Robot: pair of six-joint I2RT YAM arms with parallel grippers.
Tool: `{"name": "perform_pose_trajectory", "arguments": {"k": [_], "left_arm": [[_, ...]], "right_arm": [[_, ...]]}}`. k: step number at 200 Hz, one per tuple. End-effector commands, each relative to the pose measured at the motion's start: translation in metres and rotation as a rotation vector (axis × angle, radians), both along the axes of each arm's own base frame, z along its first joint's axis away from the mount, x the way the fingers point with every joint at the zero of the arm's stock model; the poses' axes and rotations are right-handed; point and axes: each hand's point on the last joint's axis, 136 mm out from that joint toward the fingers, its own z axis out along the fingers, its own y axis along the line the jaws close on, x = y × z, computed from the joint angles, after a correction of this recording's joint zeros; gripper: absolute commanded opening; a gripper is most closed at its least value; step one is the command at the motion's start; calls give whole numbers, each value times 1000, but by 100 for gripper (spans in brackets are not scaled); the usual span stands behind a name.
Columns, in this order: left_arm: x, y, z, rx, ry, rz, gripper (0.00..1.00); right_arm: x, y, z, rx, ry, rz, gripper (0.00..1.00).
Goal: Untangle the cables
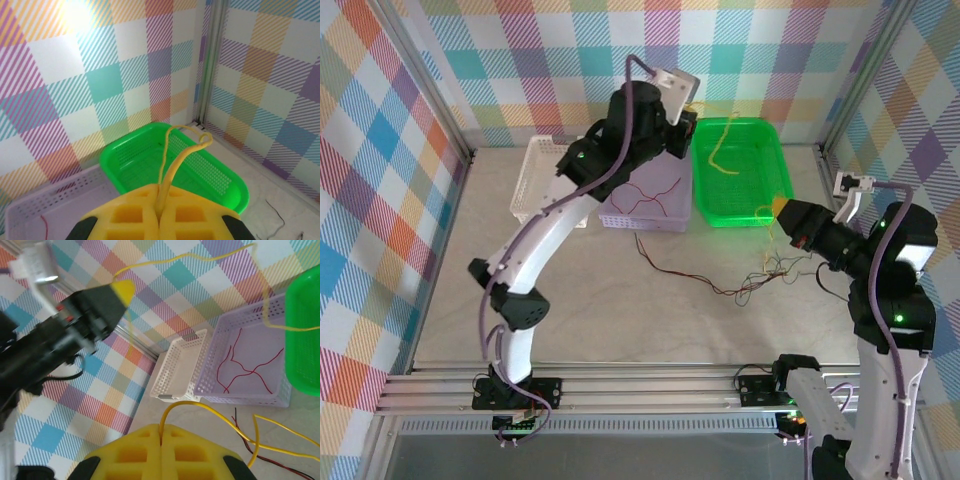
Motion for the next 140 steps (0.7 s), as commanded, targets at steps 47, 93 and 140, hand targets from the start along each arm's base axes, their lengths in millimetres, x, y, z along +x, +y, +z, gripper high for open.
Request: {"name": "perform_pose_trajectory", "arguments": {"k": [47,93,140], "left_arm": [[49,-60,-48,1,-33,-26,0],[83,-86,-122,39,32,9,0],[93,-108,-203,81,166,-14,0]], "right_arm": [[-23,12,-2,3,-66,81,0],[-45,17,1,-3,-100,109,0],[-45,17,-9,10,-94,107,0]]}}
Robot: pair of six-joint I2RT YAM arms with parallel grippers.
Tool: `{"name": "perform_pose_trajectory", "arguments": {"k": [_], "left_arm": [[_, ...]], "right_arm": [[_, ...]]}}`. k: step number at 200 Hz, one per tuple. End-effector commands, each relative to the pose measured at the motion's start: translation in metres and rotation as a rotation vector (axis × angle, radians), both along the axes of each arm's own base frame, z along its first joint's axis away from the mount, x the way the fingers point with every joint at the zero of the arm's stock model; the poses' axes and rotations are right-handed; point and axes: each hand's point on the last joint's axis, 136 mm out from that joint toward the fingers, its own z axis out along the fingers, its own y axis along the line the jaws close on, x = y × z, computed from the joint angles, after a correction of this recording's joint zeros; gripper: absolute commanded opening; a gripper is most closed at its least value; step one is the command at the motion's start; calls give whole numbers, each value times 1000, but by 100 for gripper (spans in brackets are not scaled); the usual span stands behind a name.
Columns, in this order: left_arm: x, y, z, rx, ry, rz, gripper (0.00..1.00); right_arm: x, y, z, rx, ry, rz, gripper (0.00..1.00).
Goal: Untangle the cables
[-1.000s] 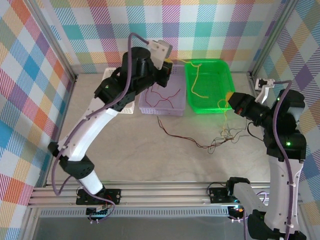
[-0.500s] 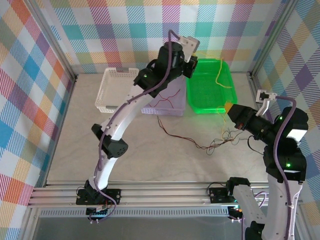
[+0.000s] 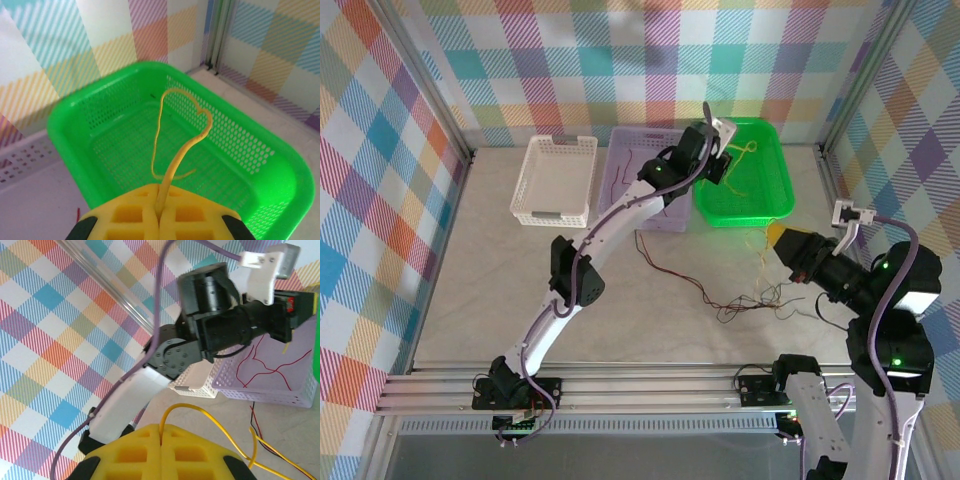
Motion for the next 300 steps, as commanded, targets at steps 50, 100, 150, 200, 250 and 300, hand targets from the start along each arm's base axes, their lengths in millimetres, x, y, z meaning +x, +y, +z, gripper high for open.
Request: {"name": "perform_pose_trajectory", "arguments": {"k": [50,100,150,200,250,300], "left_arm": [[1,-33,-60,-80,115,-9,0],[11,-42,-79,-159,139,44,0],[20,-42,-103,-177,157,90,12],[25,-42,-105,-192,147,103,31],[21,-39,-80,-205,140,83,51],[13,-36,-54,-203,127,48,66]], "right_arm": [[3,5,-14,17,10,42,0],[3,7,-16,24,12,55,0],[3,8,-21,28,22,64,0],[7,8,-27,29,34,72,0],[9,8,-28,28,34,67,0],[8,6,-27,29,31,55,0]]}}
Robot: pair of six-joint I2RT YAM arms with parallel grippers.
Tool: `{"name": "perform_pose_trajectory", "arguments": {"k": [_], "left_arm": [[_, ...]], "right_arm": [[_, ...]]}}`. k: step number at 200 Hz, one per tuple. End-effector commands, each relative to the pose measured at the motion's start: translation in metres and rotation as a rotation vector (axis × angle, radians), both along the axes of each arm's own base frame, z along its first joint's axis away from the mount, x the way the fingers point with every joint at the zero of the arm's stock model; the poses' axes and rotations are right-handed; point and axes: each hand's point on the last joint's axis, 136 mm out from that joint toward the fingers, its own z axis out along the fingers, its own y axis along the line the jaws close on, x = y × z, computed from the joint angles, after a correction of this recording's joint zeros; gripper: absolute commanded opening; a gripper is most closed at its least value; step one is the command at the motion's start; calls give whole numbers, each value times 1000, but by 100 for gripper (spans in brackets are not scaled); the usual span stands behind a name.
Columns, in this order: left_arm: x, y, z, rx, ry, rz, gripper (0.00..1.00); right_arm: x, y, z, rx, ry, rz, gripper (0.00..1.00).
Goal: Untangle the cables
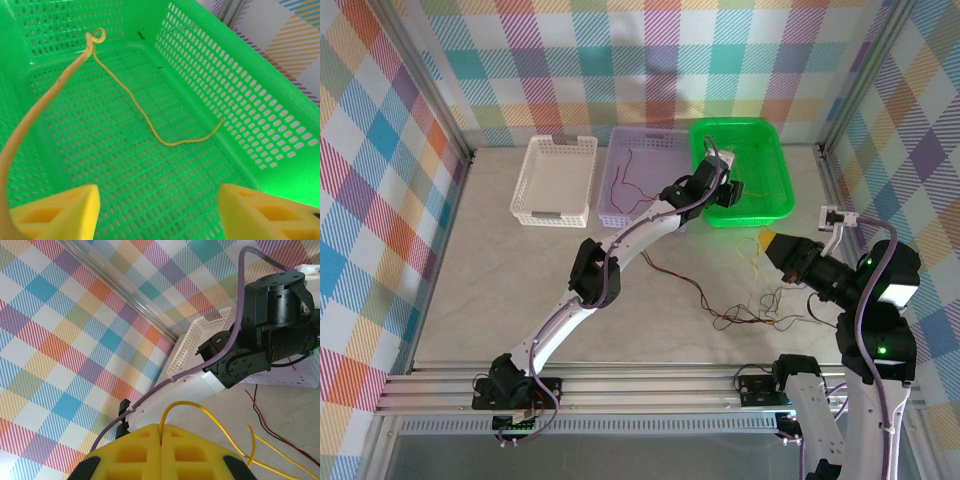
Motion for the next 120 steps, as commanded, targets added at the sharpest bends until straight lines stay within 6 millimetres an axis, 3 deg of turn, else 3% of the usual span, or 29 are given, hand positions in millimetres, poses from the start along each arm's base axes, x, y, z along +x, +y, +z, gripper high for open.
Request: {"name": "perform_pose_trajectory", "arguments": {"k": [1,28,75,87,120], "left_arm": [[-8,1,67,-58,-72,-27,66],[-9,5,74,-37,-82,-19,74],[-18,12,119,-83,-112,-30,88],[-21,13,131,-105,-115,-38,95],[-30,14,155,-154,-113,-59,100]], "right_arm": [[-4,3,7,1,-38,17,0],[-7,2,8,-2,-45,11,0],[-6,1,11,-4,-51,2,0],[-6,1,11,-2,-48,2,0],[-6,1,13,-5,-56,-2,0]]}}
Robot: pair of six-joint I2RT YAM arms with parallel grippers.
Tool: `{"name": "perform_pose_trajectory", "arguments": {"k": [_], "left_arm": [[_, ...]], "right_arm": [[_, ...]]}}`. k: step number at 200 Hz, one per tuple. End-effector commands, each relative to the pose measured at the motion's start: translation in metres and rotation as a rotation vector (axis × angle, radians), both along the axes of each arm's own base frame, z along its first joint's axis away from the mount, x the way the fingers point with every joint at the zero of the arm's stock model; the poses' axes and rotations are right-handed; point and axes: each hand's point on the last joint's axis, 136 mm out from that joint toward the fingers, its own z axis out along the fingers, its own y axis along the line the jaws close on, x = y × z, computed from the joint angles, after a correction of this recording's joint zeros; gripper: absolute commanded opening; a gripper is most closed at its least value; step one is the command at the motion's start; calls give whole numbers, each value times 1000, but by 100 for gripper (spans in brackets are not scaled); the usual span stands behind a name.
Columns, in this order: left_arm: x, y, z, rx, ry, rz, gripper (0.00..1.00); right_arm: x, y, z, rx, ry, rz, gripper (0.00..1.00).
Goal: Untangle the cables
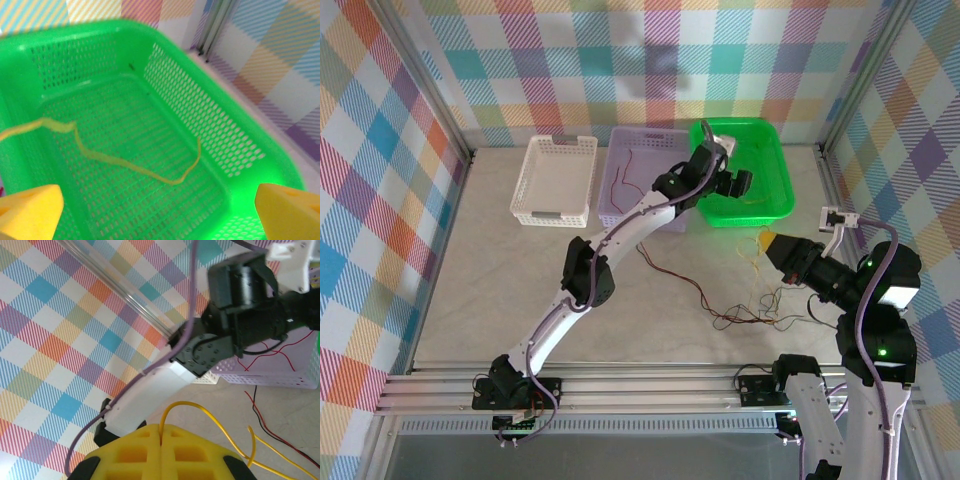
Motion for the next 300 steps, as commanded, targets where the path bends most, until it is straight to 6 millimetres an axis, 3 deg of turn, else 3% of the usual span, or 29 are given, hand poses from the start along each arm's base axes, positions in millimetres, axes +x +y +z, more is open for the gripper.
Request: {"name": "perform_pose_trajectory", "arguments": {"k": [1,34,72,93,129,160,169,177,197,198,234,265,300], "left_arm": [[-15,4,77,-117,-66,-29,100],[-22,8,95,-135,-66,-36,100],[-25,10,91,-131,-33,-39,100],[-34,17,99,-141,7,-37,100],[-62,22,114,-191,128,-90,97],[-101,19,111,-202,224,-184,92],[-112,24,102,-194,233,-194,93],[-121,33,109,-212,211,-196,93],[-139,61,85,-203,220,-162,93],[-139,61,91,-218,206,-165,93],[-198,76,48,-306,257,-290,93],[-256,68,13,-265,278,-435,93],[-328,46,-33,-70,282,-647,93]], "right_arm": [[-5,1,12,-4,-50,5,0],[-6,1,15,-3,-55,2,0],[-7,1,18,2,-57,4,0],[-5,1,16,-1,-49,-2,0],[1,1,18,19,-36,5,0],[11,0,24,29,-14,-1,0],[15,0,27,33,-10,3,0],[18,0,31,36,-8,1,0],[25,-3,40,37,-6,-18,0],[25,-3,41,37,-8,-19,0],[37,-3,58,62,5,-11,0],[45,-4,71,74,12,-18,0],[46,0,87,96,3,12,0]]}}
